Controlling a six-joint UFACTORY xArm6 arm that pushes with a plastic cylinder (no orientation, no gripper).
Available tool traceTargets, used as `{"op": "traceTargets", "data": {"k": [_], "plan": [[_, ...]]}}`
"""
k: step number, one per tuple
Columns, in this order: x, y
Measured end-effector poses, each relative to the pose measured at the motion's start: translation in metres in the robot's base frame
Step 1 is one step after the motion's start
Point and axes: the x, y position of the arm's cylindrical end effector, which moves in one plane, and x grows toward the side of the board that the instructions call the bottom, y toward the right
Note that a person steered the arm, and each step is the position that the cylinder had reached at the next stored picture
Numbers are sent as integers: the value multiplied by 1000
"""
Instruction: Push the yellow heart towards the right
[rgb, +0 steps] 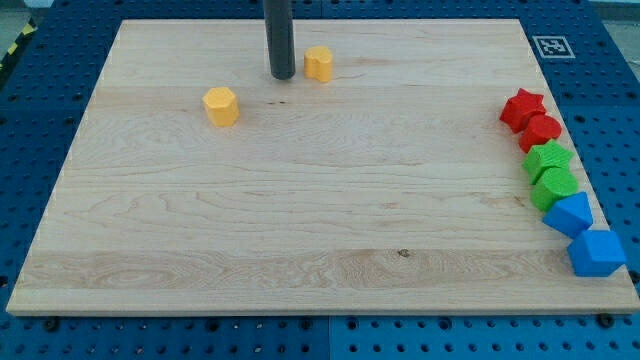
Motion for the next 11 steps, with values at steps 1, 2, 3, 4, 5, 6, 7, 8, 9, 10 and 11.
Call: {"op": "traceTargets", "data": {"k": [1, 2, 3, 4, 5, 6, 7, 8, 9, 10, 11], "plan": [[-3, 15], [1, 46], [1, 46], [-11, 72], [-7, 96], [-7, 105], [-7, 121], [-7, 151], [-7, 151], [-7, 174], [-7, 185]]}}
